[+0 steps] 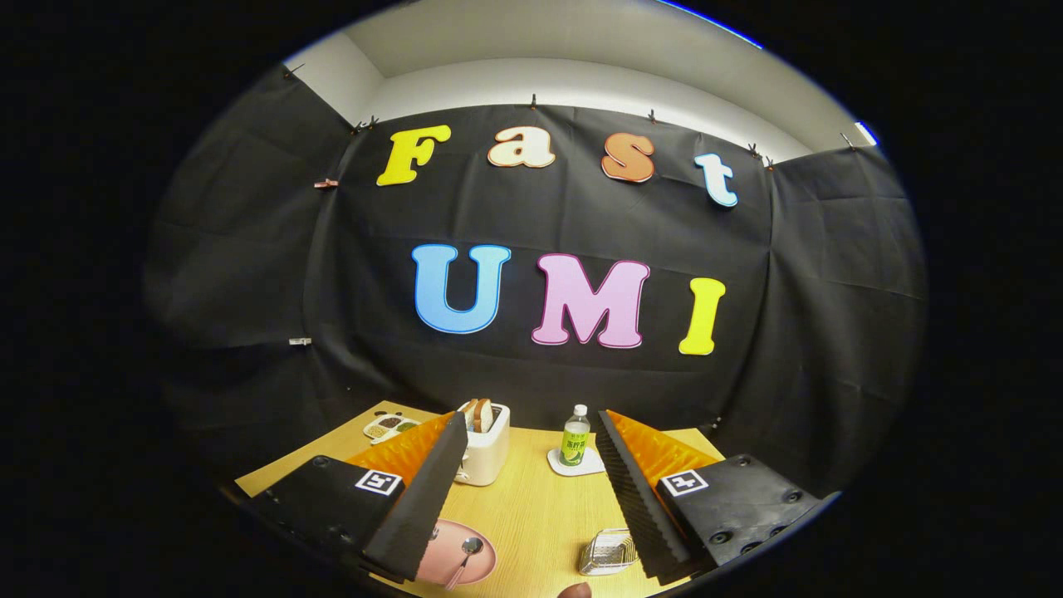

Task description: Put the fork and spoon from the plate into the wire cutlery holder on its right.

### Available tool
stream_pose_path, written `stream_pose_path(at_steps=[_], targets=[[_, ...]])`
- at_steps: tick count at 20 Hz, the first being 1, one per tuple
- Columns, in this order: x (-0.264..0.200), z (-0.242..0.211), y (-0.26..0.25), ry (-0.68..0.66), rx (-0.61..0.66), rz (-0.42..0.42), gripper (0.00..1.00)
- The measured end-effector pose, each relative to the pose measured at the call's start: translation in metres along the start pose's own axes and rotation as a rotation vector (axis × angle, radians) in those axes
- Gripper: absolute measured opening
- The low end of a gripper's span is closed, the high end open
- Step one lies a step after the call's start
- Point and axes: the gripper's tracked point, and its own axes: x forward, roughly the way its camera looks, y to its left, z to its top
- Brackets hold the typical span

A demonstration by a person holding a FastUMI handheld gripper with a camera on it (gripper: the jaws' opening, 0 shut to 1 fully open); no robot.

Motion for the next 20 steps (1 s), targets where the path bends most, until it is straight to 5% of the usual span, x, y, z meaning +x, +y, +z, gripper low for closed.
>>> stream_pose_path(at_steps=[11, 20], targets=[[0.009, -0.033, 0.021, 0.105, -0.01, 0.064, 0.97], [-0.018, -0.206, 0.075, 0.723, 0.025, 0.246, 0.95]])
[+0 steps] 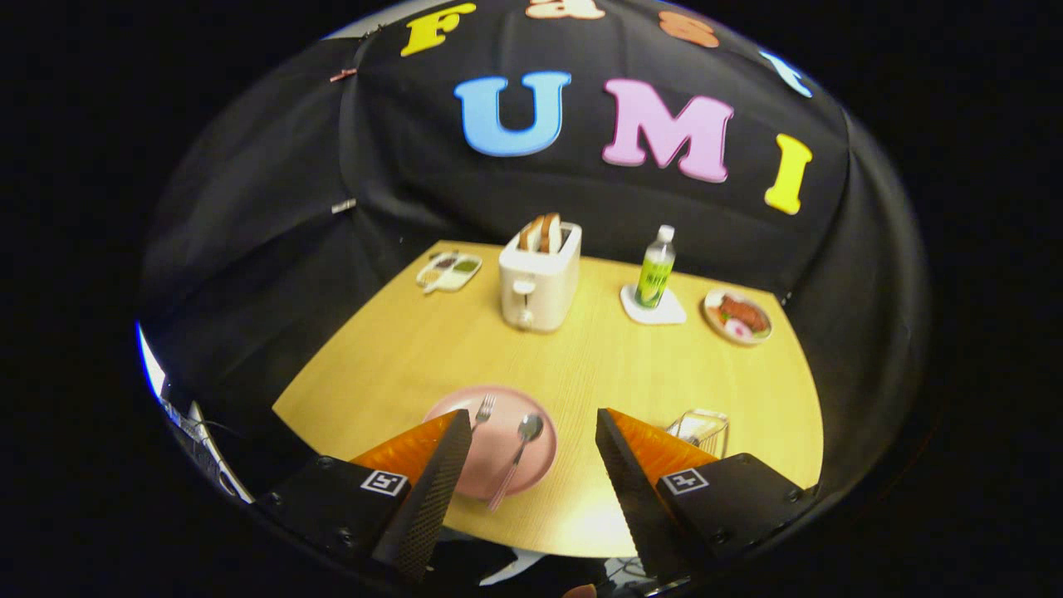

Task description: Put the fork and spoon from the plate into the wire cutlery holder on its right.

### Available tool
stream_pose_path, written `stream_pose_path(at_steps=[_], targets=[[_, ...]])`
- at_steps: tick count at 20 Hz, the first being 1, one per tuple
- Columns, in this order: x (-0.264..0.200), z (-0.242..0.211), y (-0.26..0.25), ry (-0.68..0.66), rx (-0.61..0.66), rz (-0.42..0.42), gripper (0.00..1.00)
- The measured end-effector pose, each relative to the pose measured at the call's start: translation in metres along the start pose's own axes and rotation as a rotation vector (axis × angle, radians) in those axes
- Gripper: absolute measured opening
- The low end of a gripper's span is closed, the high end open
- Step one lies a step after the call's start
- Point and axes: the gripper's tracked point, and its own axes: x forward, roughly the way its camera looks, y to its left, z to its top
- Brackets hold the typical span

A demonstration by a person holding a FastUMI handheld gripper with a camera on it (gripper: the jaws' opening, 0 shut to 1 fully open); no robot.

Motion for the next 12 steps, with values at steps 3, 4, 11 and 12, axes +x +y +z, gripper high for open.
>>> stream_pose_path(at_steps=[3, 4, 11, 12], targets=[[0.02, -0.036, 0.009, 0.126, -0.029, 0.024, 0.94], [0.025, -0.044, 0.012, 0.159, -0.055, 0.02, 0.94], [0.086, -0.113, 0.02, 0.372, -0.057, 0.03, 0.69], [0.095, -0.119, 0.019, 0.389, -0.067, 0.025, 0.67]])
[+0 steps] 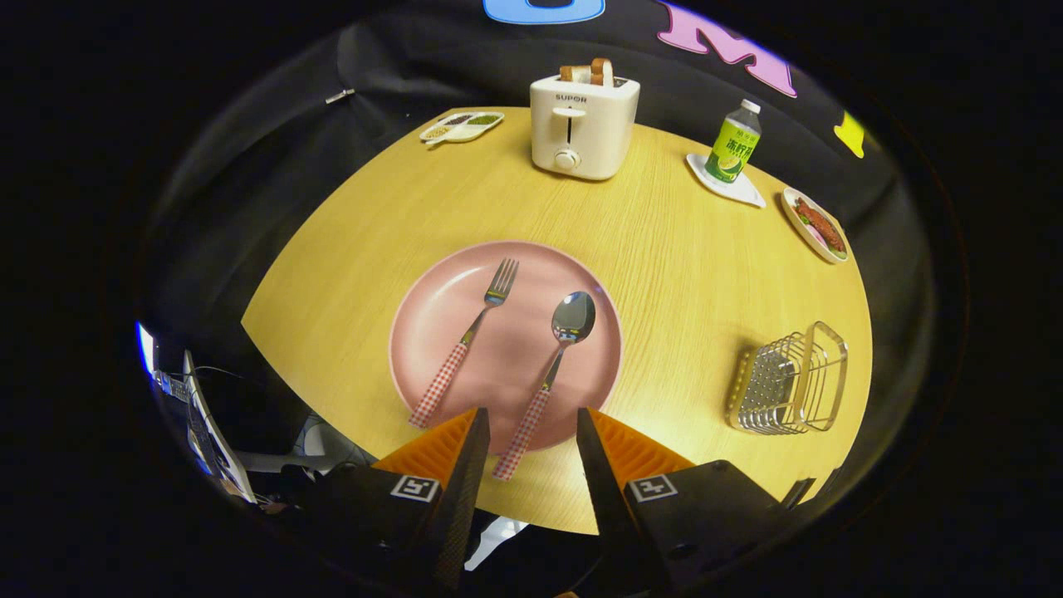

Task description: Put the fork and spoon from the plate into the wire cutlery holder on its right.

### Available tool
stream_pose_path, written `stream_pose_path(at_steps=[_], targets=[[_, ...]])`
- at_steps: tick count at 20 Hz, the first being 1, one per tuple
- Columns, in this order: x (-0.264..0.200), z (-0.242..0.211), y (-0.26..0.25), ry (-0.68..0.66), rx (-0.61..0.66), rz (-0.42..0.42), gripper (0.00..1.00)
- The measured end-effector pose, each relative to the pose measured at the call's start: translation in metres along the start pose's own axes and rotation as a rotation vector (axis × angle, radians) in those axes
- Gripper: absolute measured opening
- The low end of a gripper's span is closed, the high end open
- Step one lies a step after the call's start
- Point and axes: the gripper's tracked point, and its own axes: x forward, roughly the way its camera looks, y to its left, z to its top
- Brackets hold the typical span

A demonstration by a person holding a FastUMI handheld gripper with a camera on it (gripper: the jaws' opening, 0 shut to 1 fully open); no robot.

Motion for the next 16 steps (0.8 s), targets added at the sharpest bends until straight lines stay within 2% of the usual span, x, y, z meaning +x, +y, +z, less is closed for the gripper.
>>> stream_pose_path(at_steps=[2, 5, 7, 10, 13, 14, 15, 16], targets=[[0.008, -0.002, 0.001, 0.028, -0.009, -0.003, 0.67], [0.021, -0.001, 0.005, 0.064, -0.003, -0.006, 0.58], [0.027, -0.001, 0.006, 0.088, 0.0, -0.02, 0.56], [0.037, -0.01, 0.005, 0.139, 0.018, -0.038, 0.42], [0.041, -0.017, 0.006, 0.184, 0.073, -0.042, 0.43], [0.049, -0.019, 0.003, 0.189, 0.096, -0.044, 0.32], [0.047, -0.017, 0.0, 0.187, 0.108, -0.054, 0.29], [0.05, -0.015, 0.002, 0.192, 0.114, -0.04, 0.17]])
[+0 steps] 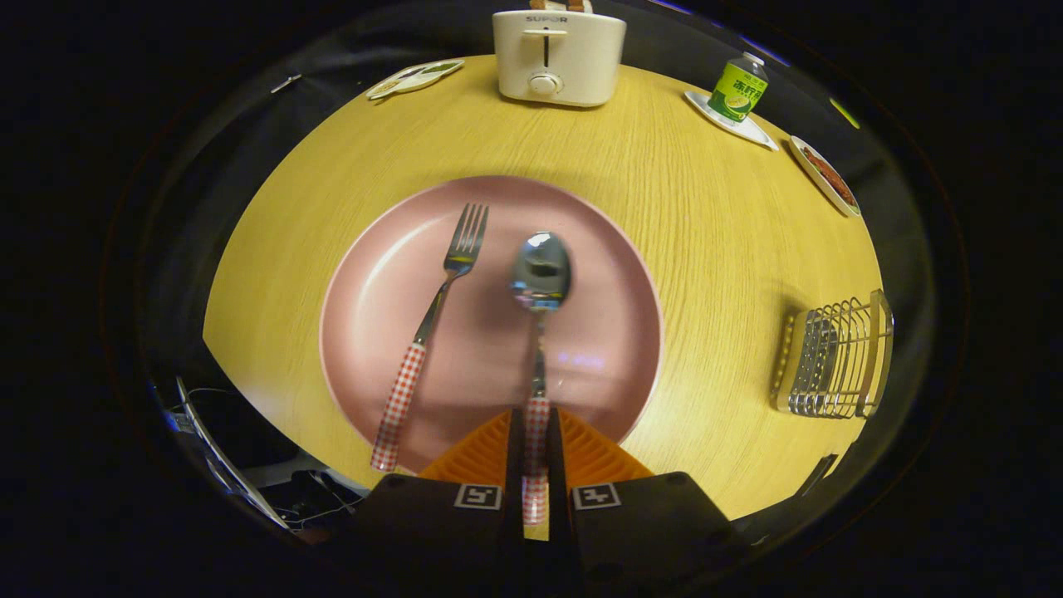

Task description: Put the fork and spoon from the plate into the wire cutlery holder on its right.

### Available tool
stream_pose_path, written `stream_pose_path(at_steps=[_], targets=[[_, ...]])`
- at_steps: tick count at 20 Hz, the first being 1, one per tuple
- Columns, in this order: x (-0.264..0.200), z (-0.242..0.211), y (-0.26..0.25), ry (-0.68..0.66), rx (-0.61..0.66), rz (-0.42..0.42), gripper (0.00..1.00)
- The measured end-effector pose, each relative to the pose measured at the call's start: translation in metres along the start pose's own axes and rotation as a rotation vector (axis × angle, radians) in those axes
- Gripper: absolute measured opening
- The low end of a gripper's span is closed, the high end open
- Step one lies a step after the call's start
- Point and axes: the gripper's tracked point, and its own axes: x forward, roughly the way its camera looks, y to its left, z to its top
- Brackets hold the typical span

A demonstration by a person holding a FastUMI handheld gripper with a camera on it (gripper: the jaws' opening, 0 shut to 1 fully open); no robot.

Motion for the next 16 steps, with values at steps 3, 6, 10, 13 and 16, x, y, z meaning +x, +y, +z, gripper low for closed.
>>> stream_pose_path(at_steps=[3, 6, 10, 13, 16], targets=[[-0.005, 0.001, 0.001, 0.003, 0.017, 0.035, 0.13], [-0.028, 0.002, -0.003, -0.03, 0.025, 0.072, 0.13], [-0.088, 0.008, -0.019, -0.117, -0.001, 0.147, 0.13], [-0.14, 0.013, -0.062, -0.161, -0.054, 0.143, 0.13], [-0.178, 0.009, -0.12, -0.142, -0.091, 0.081, 0.13]])
